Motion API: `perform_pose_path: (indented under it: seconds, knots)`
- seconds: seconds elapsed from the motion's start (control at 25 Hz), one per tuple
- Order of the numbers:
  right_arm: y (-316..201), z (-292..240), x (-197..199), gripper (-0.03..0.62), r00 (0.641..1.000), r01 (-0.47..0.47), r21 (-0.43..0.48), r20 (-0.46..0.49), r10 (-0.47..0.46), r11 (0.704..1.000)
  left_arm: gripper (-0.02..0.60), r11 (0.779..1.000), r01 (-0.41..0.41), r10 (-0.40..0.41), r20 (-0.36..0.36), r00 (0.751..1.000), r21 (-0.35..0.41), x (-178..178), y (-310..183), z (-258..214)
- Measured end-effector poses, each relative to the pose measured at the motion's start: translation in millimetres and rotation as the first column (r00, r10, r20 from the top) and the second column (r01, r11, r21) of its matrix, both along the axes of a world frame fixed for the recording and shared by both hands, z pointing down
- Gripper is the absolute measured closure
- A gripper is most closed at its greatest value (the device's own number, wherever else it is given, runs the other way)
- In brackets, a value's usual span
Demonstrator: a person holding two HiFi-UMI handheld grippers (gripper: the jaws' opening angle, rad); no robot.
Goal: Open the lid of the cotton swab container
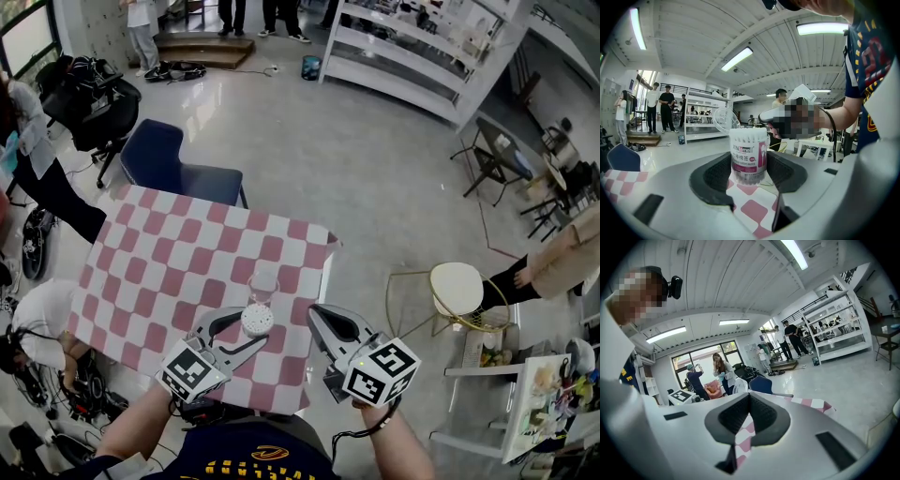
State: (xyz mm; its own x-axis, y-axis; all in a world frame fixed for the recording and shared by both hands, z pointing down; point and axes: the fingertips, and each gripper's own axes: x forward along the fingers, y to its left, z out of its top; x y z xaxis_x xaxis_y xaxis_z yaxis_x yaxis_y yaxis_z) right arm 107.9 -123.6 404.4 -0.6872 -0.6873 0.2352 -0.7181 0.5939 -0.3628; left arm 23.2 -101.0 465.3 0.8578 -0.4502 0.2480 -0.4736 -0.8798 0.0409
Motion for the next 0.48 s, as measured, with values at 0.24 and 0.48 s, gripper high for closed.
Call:
perform_pose_path:
  seconds: [0.24,0.48]
  knots:
    - [0.0,-1.1,0.0,0.582,1.0,-0.007,-0.001,-0.01,0.007,1.0,0.342,1.0,-0.005,0.005,0.01,1.0,-0.013,-2.2,1.0,3.3]
    - [2.2,1.4,-1.2,0.583,1.0,0.0,-0.001,-0.01,0.0,1.0,0.342,1.0,-0.01,0.01,0.007,1.0,-0.007,-0.4,2.2,2.6]
